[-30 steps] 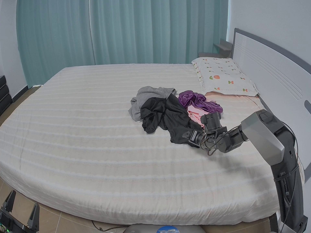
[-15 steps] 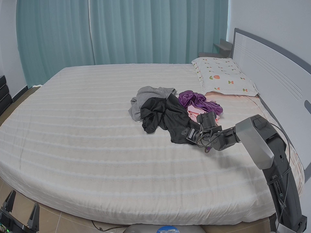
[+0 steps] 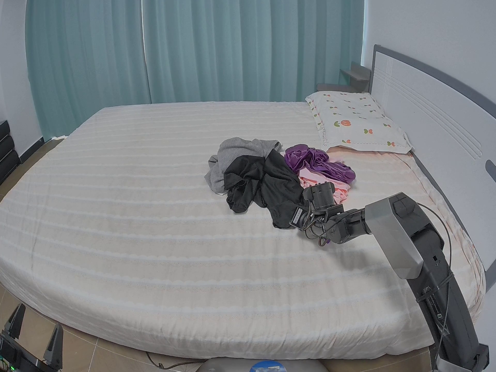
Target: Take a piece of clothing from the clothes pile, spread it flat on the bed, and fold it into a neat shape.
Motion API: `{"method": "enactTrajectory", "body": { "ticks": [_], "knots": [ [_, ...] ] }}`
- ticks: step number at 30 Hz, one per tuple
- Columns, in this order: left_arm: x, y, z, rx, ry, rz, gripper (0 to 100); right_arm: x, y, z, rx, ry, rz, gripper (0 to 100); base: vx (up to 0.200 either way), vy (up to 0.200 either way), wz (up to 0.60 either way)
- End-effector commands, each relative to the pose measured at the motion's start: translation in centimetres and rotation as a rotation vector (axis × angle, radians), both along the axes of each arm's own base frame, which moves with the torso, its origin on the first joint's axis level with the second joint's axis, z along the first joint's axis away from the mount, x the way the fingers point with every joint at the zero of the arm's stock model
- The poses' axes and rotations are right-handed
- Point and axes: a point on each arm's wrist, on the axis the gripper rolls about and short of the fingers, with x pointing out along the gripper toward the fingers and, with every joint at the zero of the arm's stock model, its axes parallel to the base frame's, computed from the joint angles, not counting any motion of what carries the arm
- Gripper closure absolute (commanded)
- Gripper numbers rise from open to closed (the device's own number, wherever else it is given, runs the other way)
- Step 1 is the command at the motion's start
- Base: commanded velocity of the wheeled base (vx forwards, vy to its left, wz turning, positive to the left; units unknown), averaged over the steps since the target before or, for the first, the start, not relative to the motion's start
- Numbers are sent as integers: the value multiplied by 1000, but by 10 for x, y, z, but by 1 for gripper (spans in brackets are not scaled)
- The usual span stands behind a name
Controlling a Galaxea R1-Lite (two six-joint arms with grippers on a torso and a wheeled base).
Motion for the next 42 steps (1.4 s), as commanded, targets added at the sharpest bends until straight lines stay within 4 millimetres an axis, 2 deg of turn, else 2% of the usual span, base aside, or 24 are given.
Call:
{"method": "enactTrajectory", "body": {
  "ticks": [1, 6, 8, 12, 16, 17, 18, 19, 20, 21, 22, 23, 24, 27, 28, 29, 31, 33, 36, 42],
  "knots": [
    [0, 0, -5, 0, 0, 0, 0, 2, -2, 12, 21, -23, -16, 100, 0, 0, 0],
    [0, 0, -5, 0, 0, 0, 0, -6, -5, 42, 89, -21, -58, 100, 0, 0, 0],
    [0, 0, -5, 0, 0, 0, 0, -18, -7, 55, 120, 4, -65, 100, 0, 0, 0],
    [0, 0, -5, 0, 0, 0, 0, -49, -13, 95, 210, 36, -71, 100, 0, 0, 0],
    [0, 0, -5, 0, 0, 0, 0, -93, -29, 142, 321, -14, 18, 100, 0, 0, 0],
    [0, 0, -5, 0, 0, 0, 0, -97, -30, 145, 329, -21, 26, 100, 0, 0, 0],
    [0, 0, -5, 0, 0, 0, 0, -118, -35, 159, 362, -56, 70, 100, 0, 0, 0],
    [0, 0, -5, 0, 0, 0, 0, -127, -36, 165, 374, -75, 87, 100, 0, 0, 0],
    [0, 0, -5, 0, 0, 0, 0, -147, -37, 176, 393, -119, 126, 100, 0, 0, 0],
    [0, 0, -5, 0, 0, 0, 0, -159, -38, 182, 404, -148, 146, 100, 0, 0, 0],
    [0, 0, -5, 0, 0, 0, 0, -161, -38, 183, 407, -155, 149, 100, 0, 0, 0],
    [0, 0, -5, 0, 0, 0, 0, -185, -37, 198, 431, -241, 201, 100, 0, 0, 0],
    [0, 0, -5, -2, 0, -1, 0, -198, -37, 207, 449, -292, 229, 100, 0, 0, 0],
    [0, 0, -5, 0, 0, -1, 0, -225, -41, 230, 487, -423, 287, 100, 0, 0, 0],
    [0, 0, -5, 0, 0, -1, 0, -225, -41, 230, 487, -423, 287, 100, 0, 0, 0],
    [0, 0, -5, 0, 0, -1, 0, -240, -43, 248, 496, -519, 328, 100, 0, 0, 0],
    [0, 0, -5, -2, 0, -1, 0, -247, -44, 257, 496, -561, 346, 100, 0, 0, 0],
    [0, 0, -5, 1, 0, -1, 0, -265, -44, 282, 517, -649, 403, 100, 0, 0, 0],
    [0, 0, -5, 3, 0, -6, 0, -279, -44, 302, 532, -715, 484, 100, 0, 0, 0],
    [0, 0, -5, 23, 0, 0, 0, -286, -40, 304, 537, -721, 548, 100, 0, 0, 0]
  ]
}}
